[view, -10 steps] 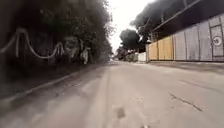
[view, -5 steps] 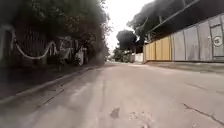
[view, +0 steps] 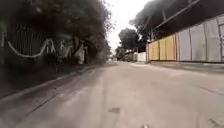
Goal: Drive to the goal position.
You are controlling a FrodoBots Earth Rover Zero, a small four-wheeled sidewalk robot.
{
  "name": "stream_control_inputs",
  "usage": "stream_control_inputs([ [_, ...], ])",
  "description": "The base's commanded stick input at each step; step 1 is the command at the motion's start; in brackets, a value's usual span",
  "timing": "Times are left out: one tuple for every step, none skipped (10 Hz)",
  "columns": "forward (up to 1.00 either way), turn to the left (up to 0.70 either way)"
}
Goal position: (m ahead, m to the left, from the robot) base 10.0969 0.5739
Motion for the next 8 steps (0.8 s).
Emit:
stream_control_inputs([
  [0.85, 0.09],
  [0.85, 0.02],
  [0.85, 0.03],
  [0.85, -0.31],
  [0.85, -0.15],
  [0.85, 0.15],
  [0.85, 0.03],
  [0.85, 0.00],
])
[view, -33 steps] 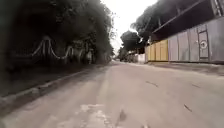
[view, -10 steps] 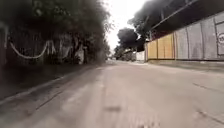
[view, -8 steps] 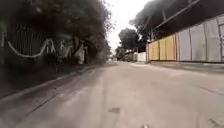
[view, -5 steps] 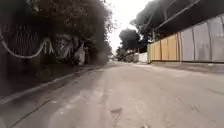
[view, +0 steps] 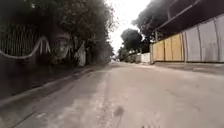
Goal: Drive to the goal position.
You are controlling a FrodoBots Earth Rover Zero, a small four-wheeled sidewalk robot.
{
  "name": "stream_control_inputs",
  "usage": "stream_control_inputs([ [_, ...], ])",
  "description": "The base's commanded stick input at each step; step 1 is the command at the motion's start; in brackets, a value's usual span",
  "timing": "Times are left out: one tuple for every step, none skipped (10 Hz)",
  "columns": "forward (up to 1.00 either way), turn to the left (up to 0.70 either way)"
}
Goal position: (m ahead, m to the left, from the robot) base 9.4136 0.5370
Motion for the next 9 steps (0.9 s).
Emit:
stream_control_inputs([
  [0.85, 0.00],
  [0.85, 0.00],
  [0.85, 0.00],
  [0.85, 0.00],
  [0.85, 0.06],
  [0.85, 0.08],
  [0.85, -0.28],
  [0.85, -0.31],
  [0.85, -0.07],
])
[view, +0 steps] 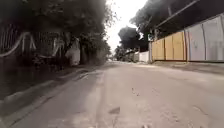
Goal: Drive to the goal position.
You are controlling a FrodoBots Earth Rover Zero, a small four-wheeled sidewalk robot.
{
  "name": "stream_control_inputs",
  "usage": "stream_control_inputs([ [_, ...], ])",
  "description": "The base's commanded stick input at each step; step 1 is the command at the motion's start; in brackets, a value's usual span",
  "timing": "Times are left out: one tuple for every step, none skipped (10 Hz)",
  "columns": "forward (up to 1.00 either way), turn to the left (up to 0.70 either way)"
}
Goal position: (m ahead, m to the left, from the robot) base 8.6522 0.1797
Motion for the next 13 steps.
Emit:
stream_control_inputs([
  [0.85, 0.11],
  [0.85, 0.13],
  [0.85, 0.16],
  [0.85, 0.15],
  [0.85, 0.07],
  [0.85, 0.08],
  [0.85, 0.13],
  [0.85, 0.08],
  [0.85, 0.04],
  [0.85, 0.05],
  [0.85, -0.34],
  [0.85, -0.29],
  [0.85, -0.26],
])
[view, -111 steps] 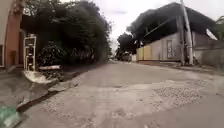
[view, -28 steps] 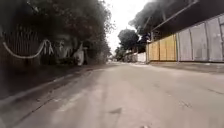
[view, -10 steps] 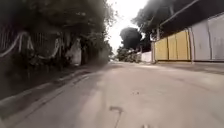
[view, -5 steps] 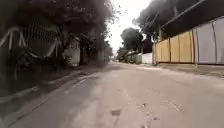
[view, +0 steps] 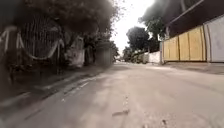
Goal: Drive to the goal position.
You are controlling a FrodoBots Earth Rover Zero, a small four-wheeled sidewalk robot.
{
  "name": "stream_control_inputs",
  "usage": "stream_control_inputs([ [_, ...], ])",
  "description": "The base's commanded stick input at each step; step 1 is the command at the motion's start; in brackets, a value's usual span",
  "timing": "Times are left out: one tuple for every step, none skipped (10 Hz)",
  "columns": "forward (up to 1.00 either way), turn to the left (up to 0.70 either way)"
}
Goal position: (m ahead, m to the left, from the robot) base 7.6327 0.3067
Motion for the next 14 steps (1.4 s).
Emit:
stream_control_inputs([
  [0.85, -0.34],
  [0.85, -0.24],
  [0.85, 0.06],
  [0.85, 0.13],
  [0.85, 0.00],
  [0.85, 0.00],
  [0.85, 0.00],
  [0.85, 0.00],
  [0.85, 0.00],
  [0.85, 0.00],
  [0.83, 0.00],
  [0.73, 0.00],
  [0.70, 0.00],
  [0.70, 0.06],
])
